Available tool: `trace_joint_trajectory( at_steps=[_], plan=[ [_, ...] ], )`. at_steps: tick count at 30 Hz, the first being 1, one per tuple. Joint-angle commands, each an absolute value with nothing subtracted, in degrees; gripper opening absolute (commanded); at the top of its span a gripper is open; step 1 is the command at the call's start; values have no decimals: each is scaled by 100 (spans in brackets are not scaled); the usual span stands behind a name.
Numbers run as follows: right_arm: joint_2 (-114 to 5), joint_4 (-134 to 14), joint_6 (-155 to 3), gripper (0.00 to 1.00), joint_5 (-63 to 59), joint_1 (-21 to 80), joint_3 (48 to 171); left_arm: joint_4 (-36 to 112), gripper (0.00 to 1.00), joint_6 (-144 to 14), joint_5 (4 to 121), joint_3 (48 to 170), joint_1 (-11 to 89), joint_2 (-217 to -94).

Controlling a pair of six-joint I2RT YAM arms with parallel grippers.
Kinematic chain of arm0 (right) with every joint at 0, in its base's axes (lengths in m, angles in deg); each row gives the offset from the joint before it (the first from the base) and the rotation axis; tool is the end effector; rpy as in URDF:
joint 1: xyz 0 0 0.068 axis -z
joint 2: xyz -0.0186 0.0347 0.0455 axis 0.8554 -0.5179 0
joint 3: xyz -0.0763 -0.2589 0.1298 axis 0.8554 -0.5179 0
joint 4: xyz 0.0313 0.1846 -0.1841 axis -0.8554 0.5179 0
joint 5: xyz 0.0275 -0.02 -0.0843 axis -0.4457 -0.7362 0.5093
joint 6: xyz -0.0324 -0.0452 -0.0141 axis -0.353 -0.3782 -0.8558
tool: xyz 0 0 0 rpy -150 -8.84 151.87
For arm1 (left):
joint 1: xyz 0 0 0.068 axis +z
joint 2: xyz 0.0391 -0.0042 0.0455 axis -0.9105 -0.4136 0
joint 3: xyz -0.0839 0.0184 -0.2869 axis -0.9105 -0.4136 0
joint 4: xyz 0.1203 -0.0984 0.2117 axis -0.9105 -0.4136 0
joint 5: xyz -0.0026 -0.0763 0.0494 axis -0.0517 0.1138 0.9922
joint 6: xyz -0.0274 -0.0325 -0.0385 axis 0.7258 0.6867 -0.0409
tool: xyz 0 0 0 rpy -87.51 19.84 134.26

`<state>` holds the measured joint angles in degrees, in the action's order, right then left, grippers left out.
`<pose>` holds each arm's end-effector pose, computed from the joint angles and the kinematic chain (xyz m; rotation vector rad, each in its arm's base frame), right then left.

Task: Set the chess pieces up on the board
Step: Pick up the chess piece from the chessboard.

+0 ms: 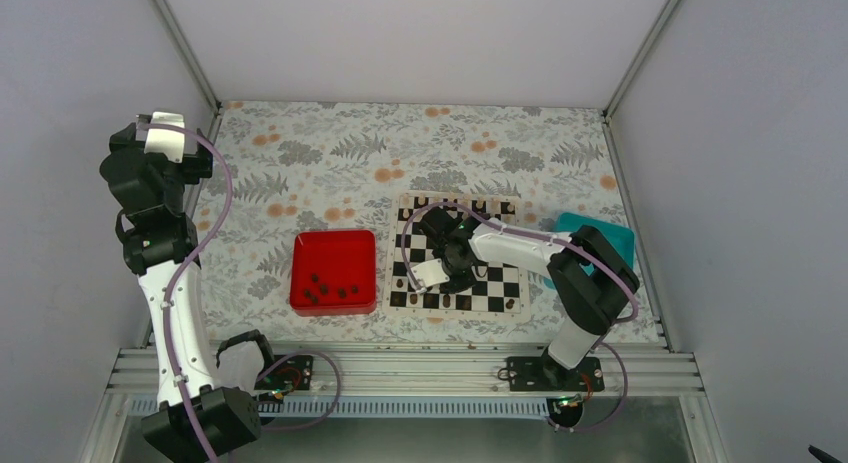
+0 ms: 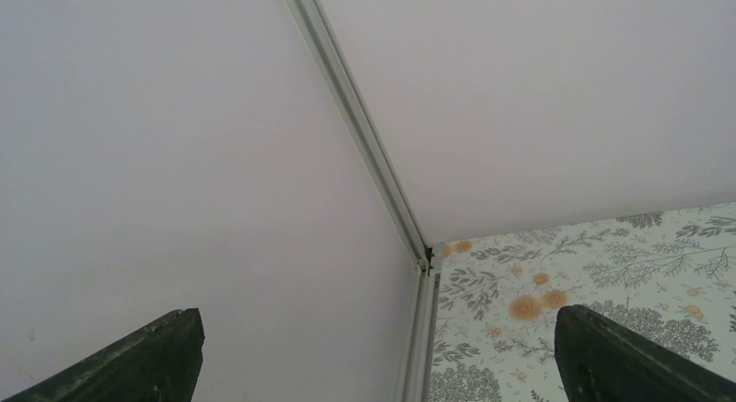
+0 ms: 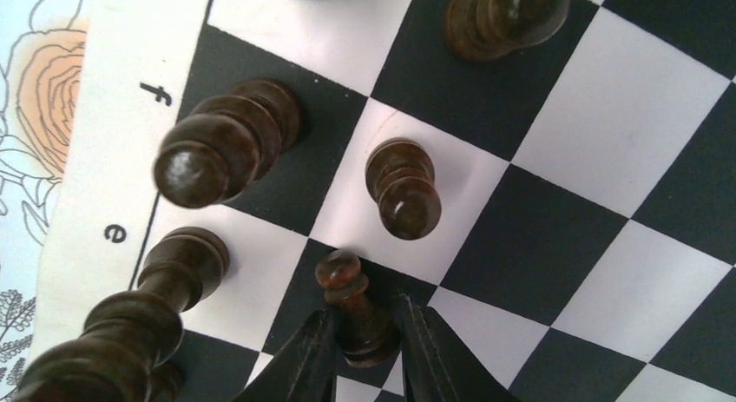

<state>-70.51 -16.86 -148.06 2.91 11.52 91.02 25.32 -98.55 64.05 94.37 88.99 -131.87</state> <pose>0.1993 0.2193 0.1777 -2.5098 1.6725 0.0548 0.1800 0.0727 0.4164 0.0653 1.6801 0.4967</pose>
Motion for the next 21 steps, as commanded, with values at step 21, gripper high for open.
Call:
trace_joint_trajectory(
  at_steps=[21],
  plan=[
    [-6846,-1300,-14449,12,-482,1435,9566,2507,100,-9753,6154,9687,8956,-13221]
  ],
)
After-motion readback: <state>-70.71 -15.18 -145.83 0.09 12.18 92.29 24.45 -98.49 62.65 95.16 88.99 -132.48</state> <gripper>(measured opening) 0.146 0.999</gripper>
